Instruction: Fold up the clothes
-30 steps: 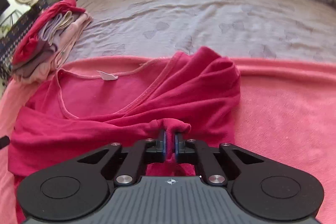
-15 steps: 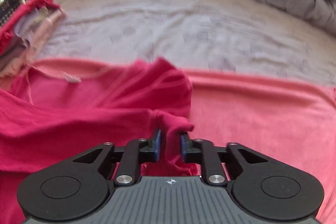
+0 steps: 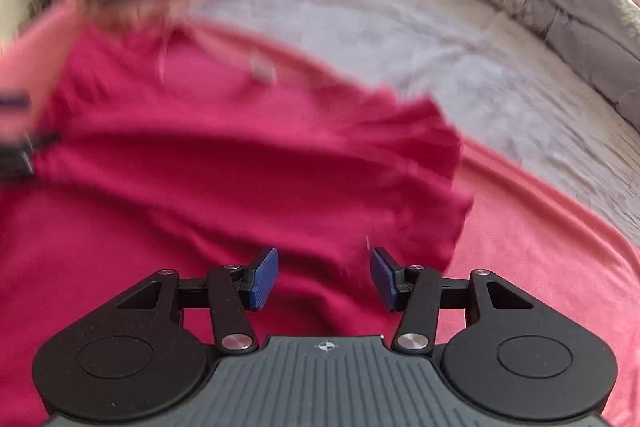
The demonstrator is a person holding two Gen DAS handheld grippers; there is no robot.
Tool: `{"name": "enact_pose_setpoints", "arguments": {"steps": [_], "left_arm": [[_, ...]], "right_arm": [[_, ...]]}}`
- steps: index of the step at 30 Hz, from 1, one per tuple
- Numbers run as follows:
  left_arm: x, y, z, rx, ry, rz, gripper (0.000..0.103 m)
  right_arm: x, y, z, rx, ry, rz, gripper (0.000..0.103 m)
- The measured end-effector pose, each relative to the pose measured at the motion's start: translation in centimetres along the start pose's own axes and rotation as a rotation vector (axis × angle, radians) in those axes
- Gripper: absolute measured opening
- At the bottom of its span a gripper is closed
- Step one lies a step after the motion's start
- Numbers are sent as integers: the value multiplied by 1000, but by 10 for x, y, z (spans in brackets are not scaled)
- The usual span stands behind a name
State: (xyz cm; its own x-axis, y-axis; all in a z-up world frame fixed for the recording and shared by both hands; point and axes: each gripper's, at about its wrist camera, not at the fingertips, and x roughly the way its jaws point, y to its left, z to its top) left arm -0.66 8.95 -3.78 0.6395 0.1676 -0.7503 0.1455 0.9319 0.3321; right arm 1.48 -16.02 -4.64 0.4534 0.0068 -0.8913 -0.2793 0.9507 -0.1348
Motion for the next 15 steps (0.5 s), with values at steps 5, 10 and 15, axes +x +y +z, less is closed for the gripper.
{"name": "enact_pose_setpoints", "arguments": {"steps": [5,10,15], "left_arm": [[-3,20,1,-22,20,45,75],[-17,37,2,-40,34,116,72],[-40,26,1,5,-5,38,73]], "right_arm": [[-7,-47,-19,214,35,-91,58],[-44,-24,-38,31,-4,-57,58],[-52,26,-54,-109,-1,142,57]]}}
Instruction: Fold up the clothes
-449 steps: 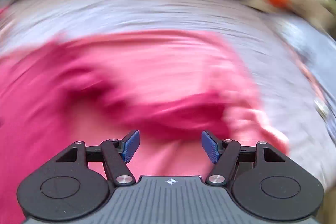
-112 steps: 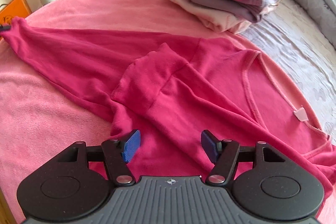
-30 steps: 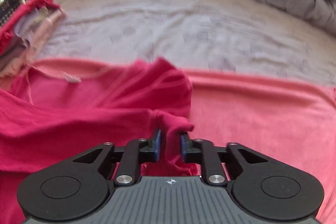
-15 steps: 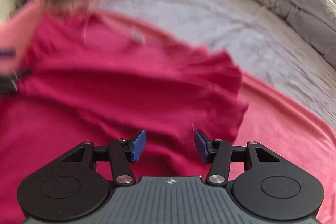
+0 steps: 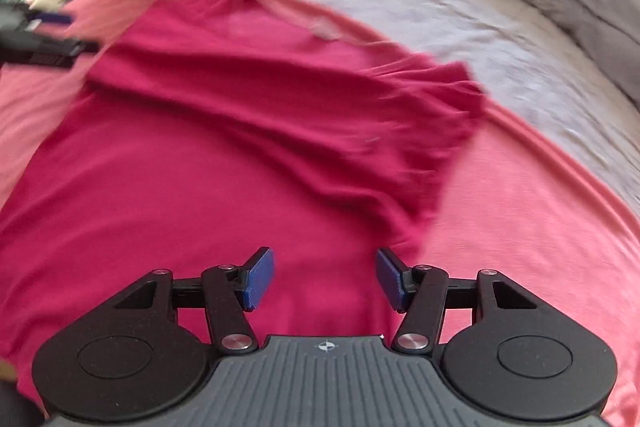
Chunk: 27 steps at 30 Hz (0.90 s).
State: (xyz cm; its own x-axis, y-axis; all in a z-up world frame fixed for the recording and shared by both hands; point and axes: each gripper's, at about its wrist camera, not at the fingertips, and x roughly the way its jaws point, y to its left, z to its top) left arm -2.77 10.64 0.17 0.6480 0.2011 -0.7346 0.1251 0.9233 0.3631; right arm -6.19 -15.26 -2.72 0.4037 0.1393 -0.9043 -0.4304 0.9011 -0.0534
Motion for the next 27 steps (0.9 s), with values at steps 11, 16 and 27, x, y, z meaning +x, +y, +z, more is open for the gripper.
{"name": "enact_pose_setpoints", "arguments": {"steps": [11,16,27], "left_arm": [[-71,-5,-74,23,215,-380,72],[-114,-25,-112,187,250,-426,72],[-115,-37,-127,263,268,-468,72]], "right_arm": [[-35,-8,-71,162,202,-87,61],[-62,30,-107,18,256,-103,61],[-65,133,-143,-581,118,58,61]]}}
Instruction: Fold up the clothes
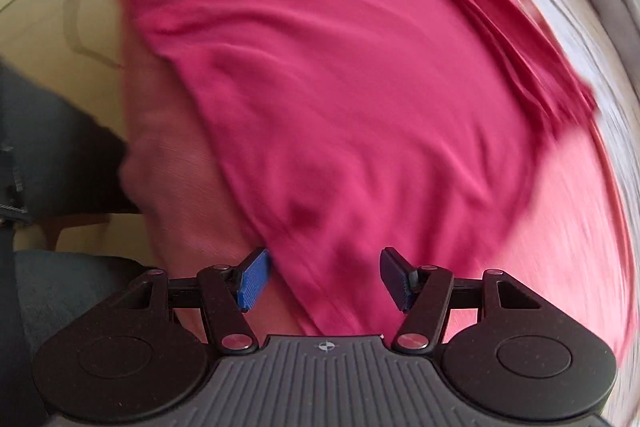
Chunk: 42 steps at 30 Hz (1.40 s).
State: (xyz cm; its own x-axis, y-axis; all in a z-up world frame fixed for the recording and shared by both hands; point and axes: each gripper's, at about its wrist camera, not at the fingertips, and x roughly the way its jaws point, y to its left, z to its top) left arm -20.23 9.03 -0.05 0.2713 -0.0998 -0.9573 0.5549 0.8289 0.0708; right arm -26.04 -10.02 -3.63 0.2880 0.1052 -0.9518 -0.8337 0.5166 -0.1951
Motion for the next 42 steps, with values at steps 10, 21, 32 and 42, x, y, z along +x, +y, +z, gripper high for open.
{"name": "enact_pose_setpoints", "arguments": {"steps": [10,21,32,42], "left_arm": [[-4,-9,18,87,-63,-97,71],[14,-83,29,426,-180,-169,71],[33,-47,32,308,-133,-13,78],[13,15,49,119,-122,127,79]], "right_arm": [[5,5,8,-110,-84,-16,33],[-18,-77,31,360,-123,27,24],[0,-147,10,689,-89,-13,30],[-31,-72,-4,399,-58,67,42]]}}
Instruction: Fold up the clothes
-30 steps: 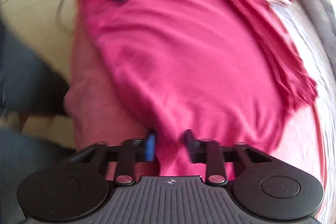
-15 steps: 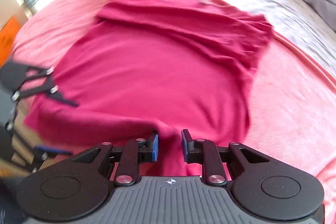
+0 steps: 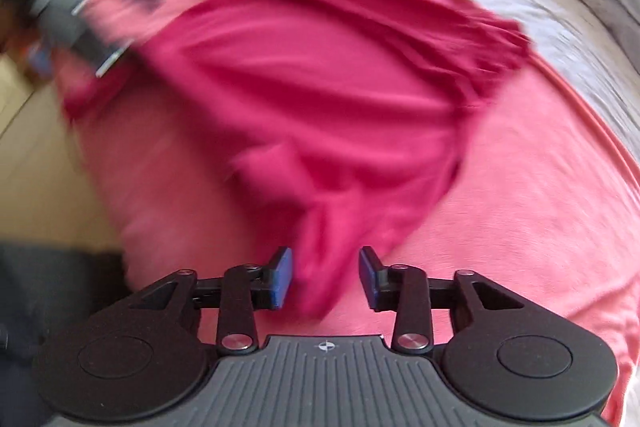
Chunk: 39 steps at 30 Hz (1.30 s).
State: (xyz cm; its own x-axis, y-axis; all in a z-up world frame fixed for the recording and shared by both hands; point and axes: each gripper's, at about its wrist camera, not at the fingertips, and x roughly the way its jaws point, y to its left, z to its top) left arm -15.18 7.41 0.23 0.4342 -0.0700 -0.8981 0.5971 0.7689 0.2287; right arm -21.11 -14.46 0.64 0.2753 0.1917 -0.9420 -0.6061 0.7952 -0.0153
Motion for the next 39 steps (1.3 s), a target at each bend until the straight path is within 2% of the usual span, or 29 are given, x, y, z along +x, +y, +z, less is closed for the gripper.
{"name": "enact_pose_setpoints", "arguments": {"steps": [3,7,9,12,15,18,20,23,27,29,30,31,32,36,39], "left_arm": [[-1,17,7,-23,-14,16,79],[-2,39,14,-70,-27,0,79],[-1,46,13,-79,-18,9,79],[-1,49,6,-78,-2,46,77],[0,53,1,-91,15,39,77],[1,50,-2,-70,19,4,77],[2,45,-5,-46,18,-27,77],[7,46,-11,-74,38,-41,77],[16,61,-24,-180,90,-29,77],[18,68,-31,-207,111,-14,77],[19,70,-34,-217,120,-8,77],[19,73,-35,-227,121,-5,77],[18,75,-36,-237,120,-7,77],[18,75,-35,-231,103,-12,77],[22,67,-31,-195,76,-27,77]], "right_arm": [[12,24,-3,-117,15,-27,48],[32,37,-10,-236,18,-84,48],[37,34,-8,-245,17,-114,47],[33,13,2,-122,6,-172,33],[23,-20,13,63,-3,-209,35],[12,-41,18,158,-44,-222,38],[9,-40,20,127,-48,-206,41],[12,-32,18,30,-35,-150,45],[23,-27,31,-17,-35,-137,49],[34,-26,33,-51,-10,-155,48],[39,-25,34,-67,4,-164,40],[37,-26,36,-36,19,-143,20],[37,-32,40,16,20,-136,15],[23,-60,48,237,-5,-149,15],[11,-79,47,350,-13,-187,15]]}}
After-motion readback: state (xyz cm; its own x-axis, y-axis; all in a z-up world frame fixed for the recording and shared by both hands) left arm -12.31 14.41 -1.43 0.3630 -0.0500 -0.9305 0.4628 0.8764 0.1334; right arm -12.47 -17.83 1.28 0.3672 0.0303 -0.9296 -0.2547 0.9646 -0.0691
